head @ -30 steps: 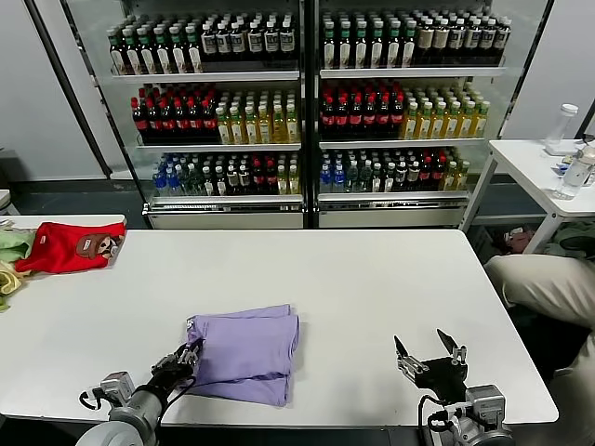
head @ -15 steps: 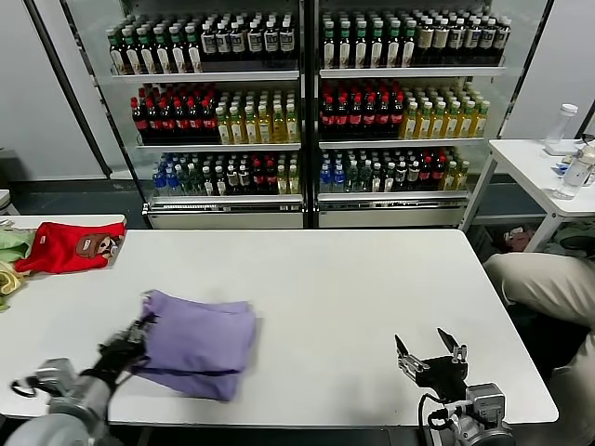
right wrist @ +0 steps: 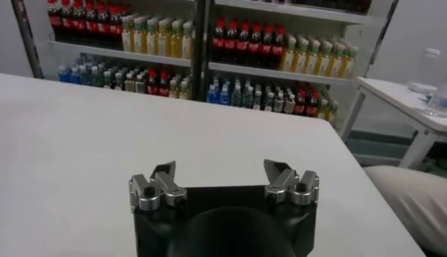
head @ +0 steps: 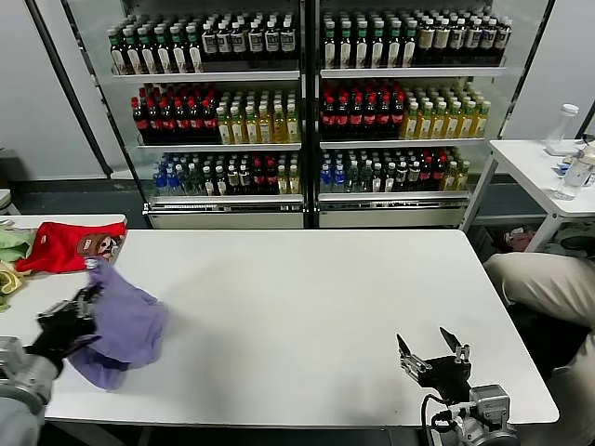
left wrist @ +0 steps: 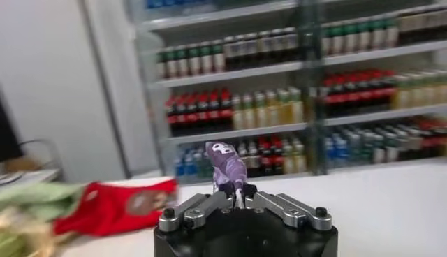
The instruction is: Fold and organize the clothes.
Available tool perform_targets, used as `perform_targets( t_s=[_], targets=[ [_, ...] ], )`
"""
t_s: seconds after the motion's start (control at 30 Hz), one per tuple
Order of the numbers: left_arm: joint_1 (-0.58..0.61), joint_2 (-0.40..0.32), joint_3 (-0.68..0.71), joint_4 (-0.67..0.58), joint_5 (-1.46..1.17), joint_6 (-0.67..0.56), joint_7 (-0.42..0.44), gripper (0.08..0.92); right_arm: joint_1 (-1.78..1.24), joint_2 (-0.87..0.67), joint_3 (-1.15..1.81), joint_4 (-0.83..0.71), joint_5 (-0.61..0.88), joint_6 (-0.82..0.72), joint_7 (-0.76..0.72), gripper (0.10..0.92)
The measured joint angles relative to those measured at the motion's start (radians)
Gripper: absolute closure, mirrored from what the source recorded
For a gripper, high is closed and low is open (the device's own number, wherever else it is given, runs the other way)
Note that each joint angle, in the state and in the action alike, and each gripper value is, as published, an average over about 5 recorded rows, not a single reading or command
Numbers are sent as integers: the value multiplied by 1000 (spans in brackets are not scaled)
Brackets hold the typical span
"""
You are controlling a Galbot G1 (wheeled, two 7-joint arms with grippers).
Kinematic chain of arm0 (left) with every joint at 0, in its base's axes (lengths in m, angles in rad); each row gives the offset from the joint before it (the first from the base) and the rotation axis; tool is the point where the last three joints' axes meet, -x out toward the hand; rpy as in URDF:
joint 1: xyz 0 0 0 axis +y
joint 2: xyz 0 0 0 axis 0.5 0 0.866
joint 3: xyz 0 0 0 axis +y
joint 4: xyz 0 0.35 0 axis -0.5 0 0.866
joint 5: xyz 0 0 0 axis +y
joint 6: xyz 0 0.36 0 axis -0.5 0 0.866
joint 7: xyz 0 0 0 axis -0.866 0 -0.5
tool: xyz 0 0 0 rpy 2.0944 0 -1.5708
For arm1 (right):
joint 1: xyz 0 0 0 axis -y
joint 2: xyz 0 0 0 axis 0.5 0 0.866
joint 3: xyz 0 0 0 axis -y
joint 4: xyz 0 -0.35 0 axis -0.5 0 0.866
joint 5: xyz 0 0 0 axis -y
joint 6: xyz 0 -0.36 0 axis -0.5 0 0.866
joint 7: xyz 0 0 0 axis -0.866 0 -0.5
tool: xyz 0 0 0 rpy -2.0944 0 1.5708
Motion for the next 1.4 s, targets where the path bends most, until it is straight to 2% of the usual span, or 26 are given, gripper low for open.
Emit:
perform_targets(
  t_s=[0.13,0.37,0.57,0.8,1.13,1.23,1.4],
  targets=[
    [-10,-56,181,-45,65,3,-6,877,-8,6,5,3,-3,0,0,203],
    [-56,-206,521,-54,152,-3,-20,865,-11,6,9,6,-6,0,1,203],
    [-156,-312,653,31,192,-62,-54,718,-16,4,18,16,-6,-2,0,203],
    [-243,-343,695,68,211,-133,-66,519,-6,-2,28,14,0,-6,0,203],
    [-232,-279,593,55,240,-255,-40,223,53,-11,-10,-30,6,-14,-4,203],
    [-209,-258,547,55,249,-293,-32,186,84,-8,-39,-49,15,-17,-9,203],
    [-166,-238,478,55,271,-347,-24,177,152,-1,-111,-76,63,-29,-9,203]
  ],
)
